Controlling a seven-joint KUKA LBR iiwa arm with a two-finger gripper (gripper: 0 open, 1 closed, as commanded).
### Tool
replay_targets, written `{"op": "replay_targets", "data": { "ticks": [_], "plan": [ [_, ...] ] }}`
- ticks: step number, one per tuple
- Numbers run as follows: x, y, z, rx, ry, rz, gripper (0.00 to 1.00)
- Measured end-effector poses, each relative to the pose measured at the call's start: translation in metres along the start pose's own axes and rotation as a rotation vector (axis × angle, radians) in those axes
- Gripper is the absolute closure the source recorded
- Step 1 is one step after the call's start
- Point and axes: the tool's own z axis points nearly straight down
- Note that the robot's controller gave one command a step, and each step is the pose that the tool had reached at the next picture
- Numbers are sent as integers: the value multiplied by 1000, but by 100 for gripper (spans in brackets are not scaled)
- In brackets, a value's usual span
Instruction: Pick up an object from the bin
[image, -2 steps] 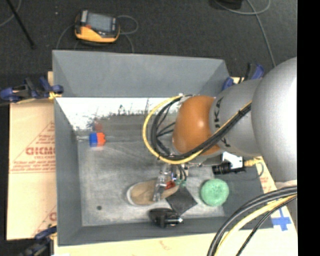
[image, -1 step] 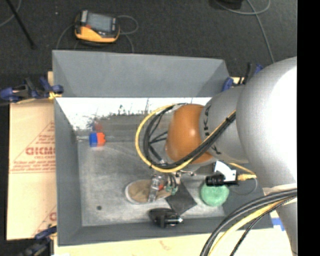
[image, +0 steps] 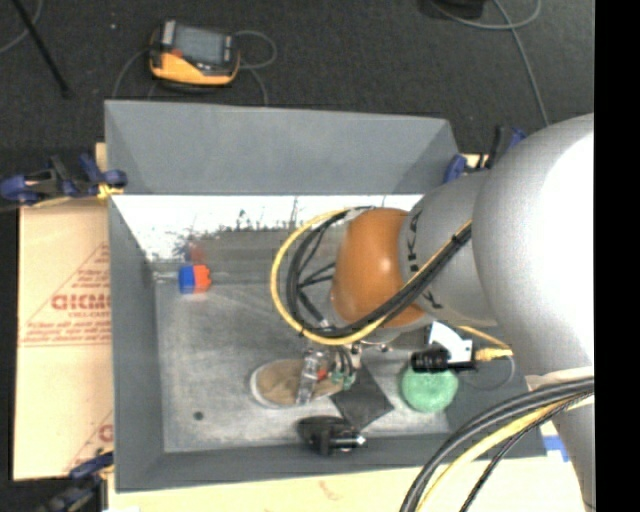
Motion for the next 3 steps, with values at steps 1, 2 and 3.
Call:
{"op": "replay_targets", "data": {
  "ticks": [1,2,3],
  "plan": [
    [0,-1,-3,0,0,0,100],
    [0,-1,-11,-1,-2,0,100],
    [2,-2,-21,1,4,0,100]
  ]
}}
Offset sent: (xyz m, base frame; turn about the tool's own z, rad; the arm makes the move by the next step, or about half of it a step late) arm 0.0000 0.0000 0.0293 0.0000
